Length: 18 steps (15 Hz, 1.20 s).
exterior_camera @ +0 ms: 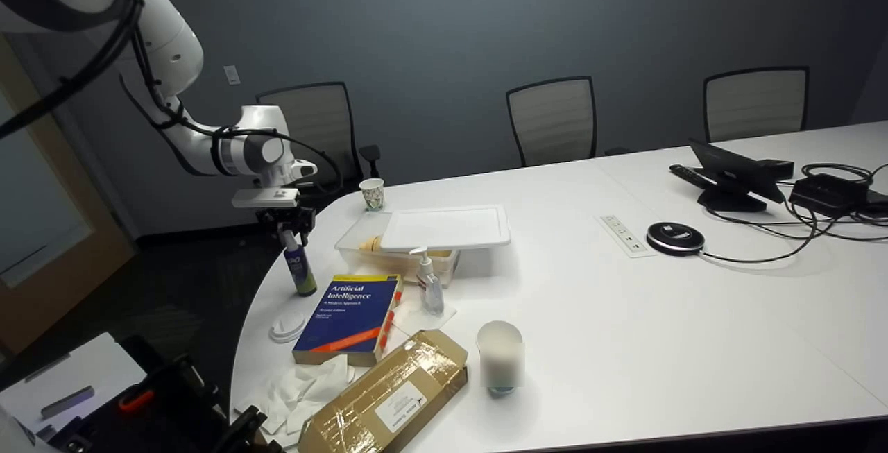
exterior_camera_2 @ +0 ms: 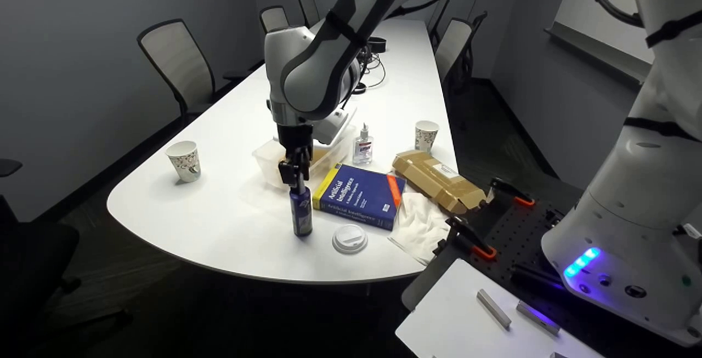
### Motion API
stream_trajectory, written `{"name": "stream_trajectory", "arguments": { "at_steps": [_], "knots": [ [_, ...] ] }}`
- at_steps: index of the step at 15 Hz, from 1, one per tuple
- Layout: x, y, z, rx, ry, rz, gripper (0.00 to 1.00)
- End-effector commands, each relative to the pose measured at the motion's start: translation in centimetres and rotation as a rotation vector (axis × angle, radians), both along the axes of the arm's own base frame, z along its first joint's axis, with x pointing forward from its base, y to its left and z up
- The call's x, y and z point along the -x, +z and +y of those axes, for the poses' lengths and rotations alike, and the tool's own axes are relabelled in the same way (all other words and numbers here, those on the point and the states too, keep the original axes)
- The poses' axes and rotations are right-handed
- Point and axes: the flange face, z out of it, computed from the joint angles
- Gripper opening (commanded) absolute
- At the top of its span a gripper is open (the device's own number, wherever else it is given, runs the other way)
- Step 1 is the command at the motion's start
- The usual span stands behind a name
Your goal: Move the blue bottle to the left.
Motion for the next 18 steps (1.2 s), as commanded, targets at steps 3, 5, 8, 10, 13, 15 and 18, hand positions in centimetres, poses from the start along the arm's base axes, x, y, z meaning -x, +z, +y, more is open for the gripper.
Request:
{"name": "stream_trajectory", "arguments": {
  "at_steps": [3,5,8,10,13,15,18],
  "knots": [
    [-1.1,2.1,0.3,-0.002,-0.024,0.017,1.0],
    [-1.9,3.3,-0.3,-0.002,-0.067,0.019,1.0],
    [-3.7,6.1,-2.9,-0.056,-0.201,0.011,1.0],
    [-4.9,8.4,-5.6,-0.11,-0.311,0.001,1.0],
    [-6.5,12.0,-10.7,-0.163,-0.478,-0.061,1.0],
    [-7.1,14.2,-14.5,-0.168,-0.585,-0.107,1.0],
    [-7.2,16.8,-19.6,-0.137,-0.742,-0.178,1.0]
  ]
}}
